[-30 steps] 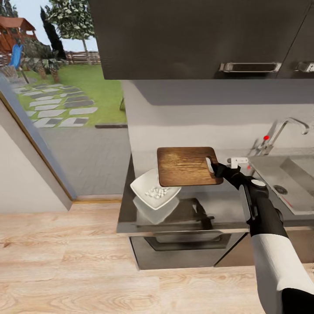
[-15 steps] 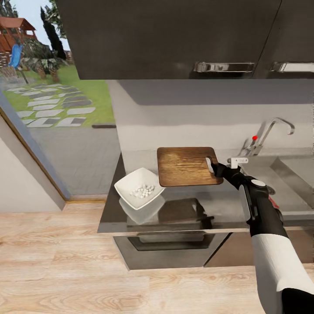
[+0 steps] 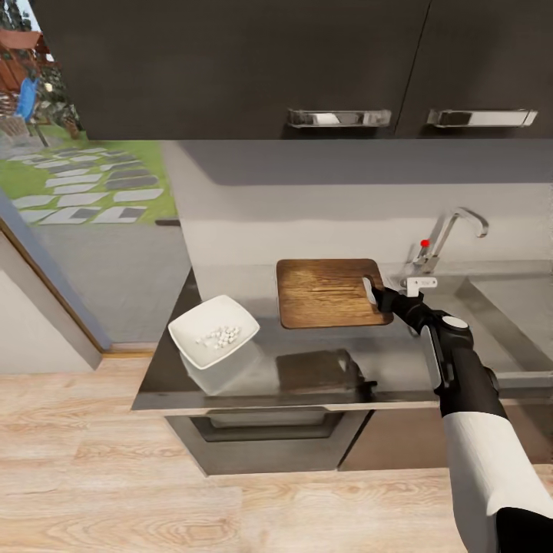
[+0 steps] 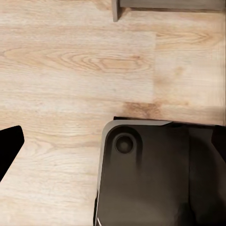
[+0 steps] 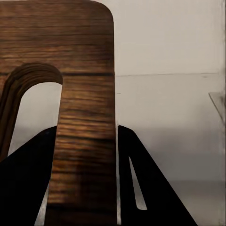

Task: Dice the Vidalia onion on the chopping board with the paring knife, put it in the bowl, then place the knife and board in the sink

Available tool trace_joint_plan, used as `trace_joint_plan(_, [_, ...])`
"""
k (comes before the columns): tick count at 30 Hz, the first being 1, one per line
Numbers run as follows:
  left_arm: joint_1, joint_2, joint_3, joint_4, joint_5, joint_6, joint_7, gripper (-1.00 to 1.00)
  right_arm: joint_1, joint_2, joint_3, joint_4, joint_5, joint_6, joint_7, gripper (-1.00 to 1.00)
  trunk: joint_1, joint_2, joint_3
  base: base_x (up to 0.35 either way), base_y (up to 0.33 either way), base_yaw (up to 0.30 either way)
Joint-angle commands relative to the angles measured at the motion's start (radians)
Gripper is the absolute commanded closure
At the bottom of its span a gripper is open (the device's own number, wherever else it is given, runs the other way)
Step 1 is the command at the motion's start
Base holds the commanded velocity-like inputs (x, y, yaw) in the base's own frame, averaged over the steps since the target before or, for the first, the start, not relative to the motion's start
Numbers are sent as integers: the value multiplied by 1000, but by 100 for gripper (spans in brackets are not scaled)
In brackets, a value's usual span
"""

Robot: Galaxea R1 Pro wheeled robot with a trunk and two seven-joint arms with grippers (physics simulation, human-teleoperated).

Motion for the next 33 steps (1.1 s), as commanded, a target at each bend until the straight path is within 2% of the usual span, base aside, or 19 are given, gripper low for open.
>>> trace_joint_plan(1, [0,2,-8,-2,10,-2,8,-100,-1,0,-2,-1,5,4,9,100,1,-2,-2,0,-306,0])
trace_joint_plan(18, [0,2,-7,-2,10,-2,8,-100,-1,0,-2,8,6,4,9,100,1,-2,-2,0,-306,0])
trace_joint_plan(25, [0,2,-7,-2,10,-2,8,-100,-1,0,-2,8,6,4,9,100,1,-2,-2,0,-306,161])
trace_joint_plan(33, [0,2,-7,-2,10,-2,8,-100,-1,0,-2,9,7,4,8,100,1,-2,-2,0,-306,15])
